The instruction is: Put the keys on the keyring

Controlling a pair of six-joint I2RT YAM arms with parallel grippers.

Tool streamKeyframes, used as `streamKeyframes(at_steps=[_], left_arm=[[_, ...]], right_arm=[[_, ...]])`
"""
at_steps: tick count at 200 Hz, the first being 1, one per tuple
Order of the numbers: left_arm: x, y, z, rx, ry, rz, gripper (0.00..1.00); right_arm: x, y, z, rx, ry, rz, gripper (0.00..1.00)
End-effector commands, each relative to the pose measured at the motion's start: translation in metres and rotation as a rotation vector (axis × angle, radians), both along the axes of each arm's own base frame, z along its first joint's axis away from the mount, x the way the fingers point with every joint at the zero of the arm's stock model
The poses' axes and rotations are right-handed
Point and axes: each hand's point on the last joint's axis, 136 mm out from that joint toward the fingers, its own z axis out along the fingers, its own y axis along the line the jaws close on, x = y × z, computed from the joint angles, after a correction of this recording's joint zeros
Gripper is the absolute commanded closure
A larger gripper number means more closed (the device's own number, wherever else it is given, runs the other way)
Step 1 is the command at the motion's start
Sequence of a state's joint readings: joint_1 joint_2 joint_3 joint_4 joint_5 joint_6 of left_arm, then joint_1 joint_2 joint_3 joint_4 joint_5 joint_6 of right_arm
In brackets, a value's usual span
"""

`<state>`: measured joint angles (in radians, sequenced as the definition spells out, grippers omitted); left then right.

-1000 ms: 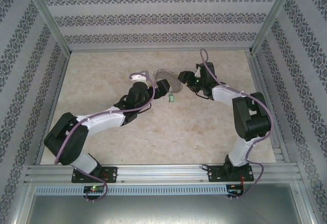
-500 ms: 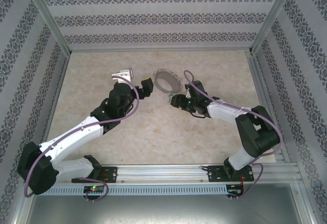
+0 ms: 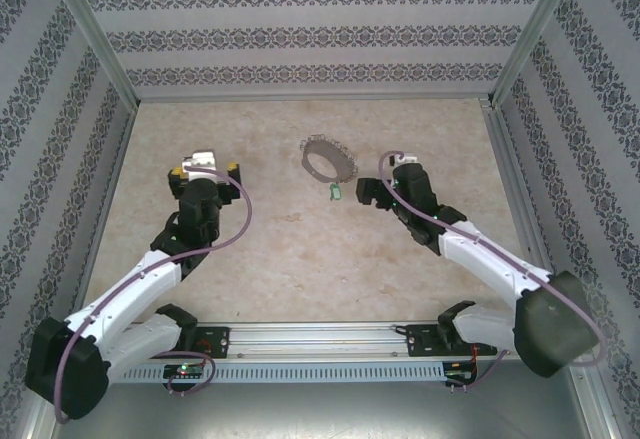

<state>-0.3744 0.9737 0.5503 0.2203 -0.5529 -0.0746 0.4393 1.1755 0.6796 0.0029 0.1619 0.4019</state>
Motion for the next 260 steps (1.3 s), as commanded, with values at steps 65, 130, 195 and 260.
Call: streamKeyframes(at_steps=[65,130,195,260], left_arm=[[0.025,0.030,-0.078,0.071,0.031,-0.043,0.00],[0.048,0.022,-0.120,0.027,0.078,-0.154,0.00],[0.060,0.038,-0.141,-0.094,0.151,-0.159,0.00],[0.060,0.038,-0.142,-0.094,0.151,-0.160,0.00]], right_arm=[[0.030,-0.150,-0.037,-0.360,-0.075,-0.349,0.02],[0.042,-0.122,-0.053,-0.265,-0.366,-0.147,0.02],[0.055,-0.130,-0.055,-0.197,-0.282,-0.127,0.02],[0.055,-0.129,-0.055,-0.226,-0.279,-0.139,0.02]])
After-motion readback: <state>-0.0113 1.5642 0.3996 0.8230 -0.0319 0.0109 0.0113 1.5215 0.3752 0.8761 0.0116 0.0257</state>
